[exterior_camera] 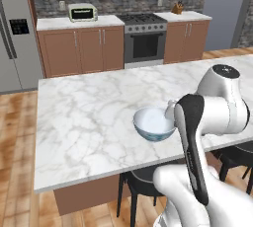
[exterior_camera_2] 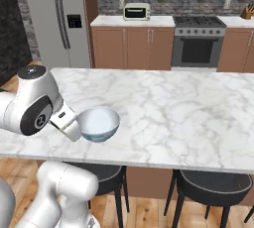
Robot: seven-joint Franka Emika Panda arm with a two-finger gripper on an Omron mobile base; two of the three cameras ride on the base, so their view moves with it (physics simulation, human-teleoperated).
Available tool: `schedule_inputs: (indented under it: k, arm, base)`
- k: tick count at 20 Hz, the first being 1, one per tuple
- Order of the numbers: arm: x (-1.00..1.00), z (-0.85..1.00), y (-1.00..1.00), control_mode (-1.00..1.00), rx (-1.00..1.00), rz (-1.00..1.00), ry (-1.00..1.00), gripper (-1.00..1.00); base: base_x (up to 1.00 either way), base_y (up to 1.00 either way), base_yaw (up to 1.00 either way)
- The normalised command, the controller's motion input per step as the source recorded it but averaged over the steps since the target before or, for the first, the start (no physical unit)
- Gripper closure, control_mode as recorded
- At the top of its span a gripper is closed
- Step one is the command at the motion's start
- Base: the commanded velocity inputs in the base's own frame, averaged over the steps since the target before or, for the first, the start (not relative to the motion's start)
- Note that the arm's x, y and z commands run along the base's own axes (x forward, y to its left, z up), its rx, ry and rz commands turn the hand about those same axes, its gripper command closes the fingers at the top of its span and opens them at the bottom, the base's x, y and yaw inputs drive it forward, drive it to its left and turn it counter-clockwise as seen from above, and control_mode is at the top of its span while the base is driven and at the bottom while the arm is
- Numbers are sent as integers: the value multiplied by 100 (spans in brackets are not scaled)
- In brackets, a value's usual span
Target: Pick up the bowls from the cabinet and place each bowl in front of a stool on the dining counter.
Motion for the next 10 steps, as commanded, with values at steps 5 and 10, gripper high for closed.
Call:
schedule_inputs:
  k: [5, 10]
  arm:
    - [-32, 61, 40, -100, -8, 41, -8, -100]
    - [-17, 50, -4, 100, 0, 14, -7, -100]
  base:
    - [0, 0, 0]
    - [-29, -17, 8]
